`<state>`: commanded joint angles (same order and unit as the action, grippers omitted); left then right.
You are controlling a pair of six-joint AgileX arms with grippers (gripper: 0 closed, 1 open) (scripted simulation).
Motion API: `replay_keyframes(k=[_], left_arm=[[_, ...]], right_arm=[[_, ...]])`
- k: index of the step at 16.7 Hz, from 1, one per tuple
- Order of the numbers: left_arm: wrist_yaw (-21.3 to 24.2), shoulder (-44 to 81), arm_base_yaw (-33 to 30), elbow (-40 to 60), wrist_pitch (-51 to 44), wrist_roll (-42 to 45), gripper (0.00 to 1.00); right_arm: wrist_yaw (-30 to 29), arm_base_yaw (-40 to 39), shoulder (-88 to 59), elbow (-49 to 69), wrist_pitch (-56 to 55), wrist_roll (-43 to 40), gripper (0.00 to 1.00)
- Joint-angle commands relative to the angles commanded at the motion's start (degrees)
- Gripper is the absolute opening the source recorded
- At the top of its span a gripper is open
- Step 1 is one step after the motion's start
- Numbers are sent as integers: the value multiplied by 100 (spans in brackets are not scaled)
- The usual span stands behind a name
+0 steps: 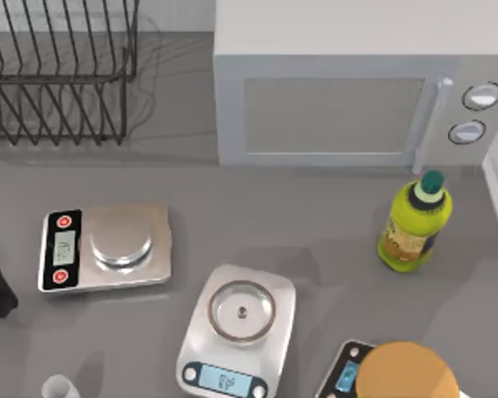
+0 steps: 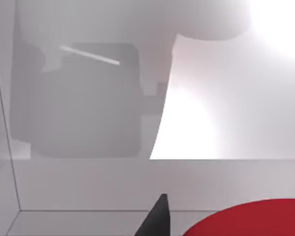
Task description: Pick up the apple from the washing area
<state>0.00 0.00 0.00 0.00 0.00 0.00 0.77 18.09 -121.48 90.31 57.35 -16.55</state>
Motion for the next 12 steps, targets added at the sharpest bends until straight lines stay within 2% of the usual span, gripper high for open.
replay_keyframes(k=[3, 6, 12], left_arm=[[0, 0, 0, 0, 0, 0, 100], [0, 0, 0, 0, 0, 0, 100], [0, 0, 0, 0, 0, 0, 100]], right_arm=[[4, 3, 430, 814, 1334, -9, 0], [6, -1, 807, 1407, 2170, -9, 0], [7, -5, 970, 1642, 2457, -8, 0]])
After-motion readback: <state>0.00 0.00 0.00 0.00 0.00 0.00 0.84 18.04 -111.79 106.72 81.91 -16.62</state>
